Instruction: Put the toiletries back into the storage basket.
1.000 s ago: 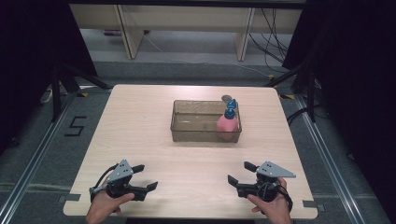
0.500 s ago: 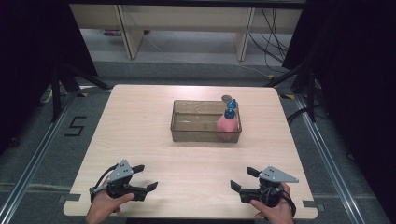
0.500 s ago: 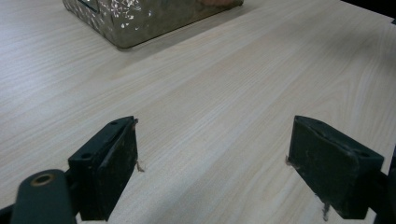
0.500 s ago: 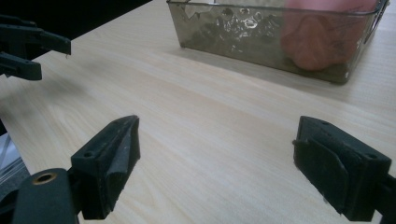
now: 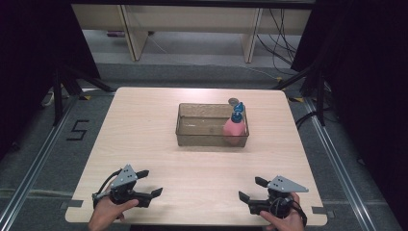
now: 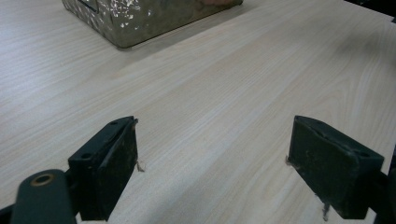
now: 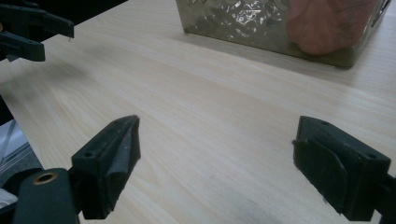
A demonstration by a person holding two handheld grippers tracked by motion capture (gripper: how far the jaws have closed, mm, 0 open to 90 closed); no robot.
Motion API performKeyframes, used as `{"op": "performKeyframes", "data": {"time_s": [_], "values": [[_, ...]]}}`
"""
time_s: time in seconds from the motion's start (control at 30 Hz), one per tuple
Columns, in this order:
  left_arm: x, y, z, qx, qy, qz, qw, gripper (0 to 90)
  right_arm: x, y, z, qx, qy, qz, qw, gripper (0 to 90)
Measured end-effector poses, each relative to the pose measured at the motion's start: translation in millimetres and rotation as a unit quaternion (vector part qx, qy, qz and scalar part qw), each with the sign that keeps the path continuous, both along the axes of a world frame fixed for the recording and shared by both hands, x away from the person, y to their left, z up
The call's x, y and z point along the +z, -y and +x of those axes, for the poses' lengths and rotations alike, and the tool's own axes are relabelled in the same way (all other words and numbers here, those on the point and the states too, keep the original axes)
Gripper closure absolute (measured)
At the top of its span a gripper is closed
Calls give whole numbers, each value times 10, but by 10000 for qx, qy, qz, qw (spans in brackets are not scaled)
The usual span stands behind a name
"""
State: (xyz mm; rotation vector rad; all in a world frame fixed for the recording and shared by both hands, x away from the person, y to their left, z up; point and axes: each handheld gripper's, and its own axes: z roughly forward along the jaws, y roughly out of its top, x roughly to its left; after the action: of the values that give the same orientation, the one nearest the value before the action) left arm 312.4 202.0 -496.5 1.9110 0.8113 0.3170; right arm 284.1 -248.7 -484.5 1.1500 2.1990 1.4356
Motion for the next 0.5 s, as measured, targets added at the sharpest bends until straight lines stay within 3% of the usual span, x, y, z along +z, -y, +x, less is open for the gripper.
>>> {"op": "performKeyframes", "data": {"time_s": [0.03, 0.07, 0.13, 0.17, 0.2, 0.23, 0.27, 0.33, 0.37, 0.47, 0.5], "values": [[-1, -1, 1, -2, 4, 17, 10000, 153, 13, 5, -46, -75, -154, 7, 9999, 158], [-1, -1, 1, -2, 4, 17, 10000, 152, 13, 5, -46, -75, -154, 7, 9999, 158], [-2, 1, 0, 0, 0, 17, 10000, 152, 2, 13, -64, -104, -111, 23, 9999, 158], [-2, 2, 0, -1, -1, 16, 10000, 152, -7, 35, -56, -53, 39, -83, 9999, 158], [-2, 2, 0, -2, -1, 19, 10000, 152, -7, 35, -56, -53, 39, -83, 9999, 158], [-2, 2, 0, -1, 1, 16, 10000, 152, -3, 21, -88, -129, -127, 12, 9998, 158], [-2, 1, 0, 1, 1, 14, 10000, 152, -11, 36, -69, -51, 44, -62, 10000, 158], [-1, 0, 1, 3, -1, 17, 10000, 152, -14, 37, -79, -46, 25, -54, 10000, 158], [-2, 1, 0, 4, -3, 15, 10000, 152, -26, 25, -80, -10, -32, 59, 10000, 158], [-2, 1, 1, 0, 4, 17, 10000, 152, -18, 29, -101, -69, -174, 18, 9998, 158], [-2, 2, 0, 1, 3, 16, 10000, 152, -10, 15, -122, -123, -323, 77, 9994, 157]]}}
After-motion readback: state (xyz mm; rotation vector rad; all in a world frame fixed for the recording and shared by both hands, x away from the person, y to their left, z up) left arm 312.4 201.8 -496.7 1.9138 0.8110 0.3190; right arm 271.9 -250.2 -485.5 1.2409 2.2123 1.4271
